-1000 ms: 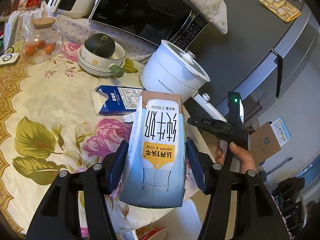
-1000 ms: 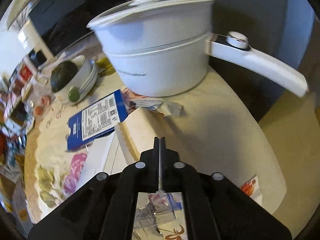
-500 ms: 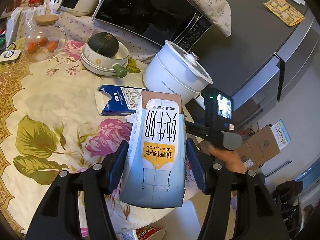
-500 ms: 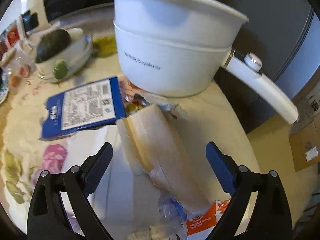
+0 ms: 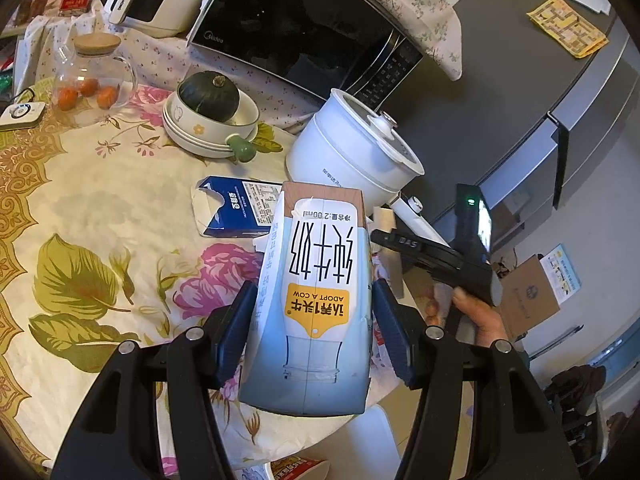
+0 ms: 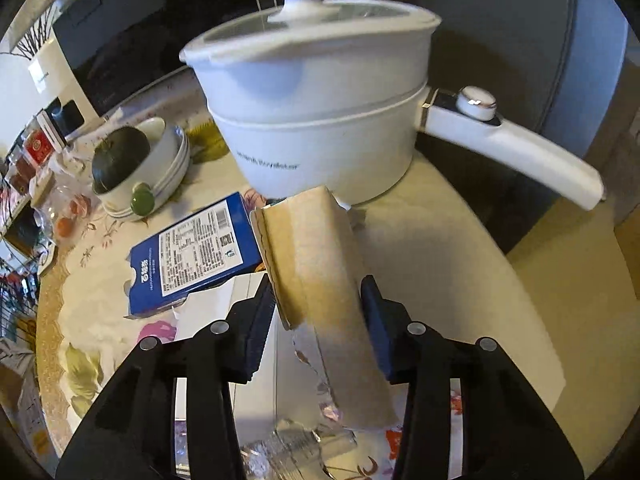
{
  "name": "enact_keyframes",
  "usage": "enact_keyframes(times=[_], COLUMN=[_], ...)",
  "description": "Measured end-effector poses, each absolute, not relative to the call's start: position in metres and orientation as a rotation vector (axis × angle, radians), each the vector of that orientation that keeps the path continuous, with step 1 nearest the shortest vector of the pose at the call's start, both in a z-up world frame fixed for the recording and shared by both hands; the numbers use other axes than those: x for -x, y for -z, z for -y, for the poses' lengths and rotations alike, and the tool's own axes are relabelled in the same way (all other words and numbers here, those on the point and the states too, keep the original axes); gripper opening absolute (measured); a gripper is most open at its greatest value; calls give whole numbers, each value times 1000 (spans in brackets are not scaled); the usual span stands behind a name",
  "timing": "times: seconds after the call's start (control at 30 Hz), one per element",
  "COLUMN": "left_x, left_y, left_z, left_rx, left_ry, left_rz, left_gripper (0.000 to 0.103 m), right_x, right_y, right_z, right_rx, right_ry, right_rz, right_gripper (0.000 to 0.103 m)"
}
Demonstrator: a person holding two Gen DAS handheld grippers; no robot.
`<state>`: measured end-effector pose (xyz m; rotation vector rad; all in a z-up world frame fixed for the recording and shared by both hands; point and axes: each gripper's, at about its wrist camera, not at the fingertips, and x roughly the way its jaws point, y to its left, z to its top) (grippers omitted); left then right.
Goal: Collect trash
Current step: 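Grasp the tan paper strip with the right tool while the left tool holds the carton, then carry both items over the white bin and open both tools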
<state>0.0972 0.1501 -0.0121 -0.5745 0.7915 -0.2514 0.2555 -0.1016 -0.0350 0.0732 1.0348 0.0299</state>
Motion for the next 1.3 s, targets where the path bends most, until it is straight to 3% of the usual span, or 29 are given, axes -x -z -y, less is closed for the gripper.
enact_keyframes(times=[0.67, 1.3], left_x=[-84, -31], left_y=[-3, -18], left_z=[-145, -106], left_rx=[573, 482], left_ry=[270, 361], left_rz=[-736, -707], left_gripper=[58, 58], right_x=[-165, -7], right_y=[-37, -10], right_z=[107, 135], right_rx=[-127, -232], right_ry=[-133, -107], right_rz=[-849, -889], right_gripper=[41, 44])
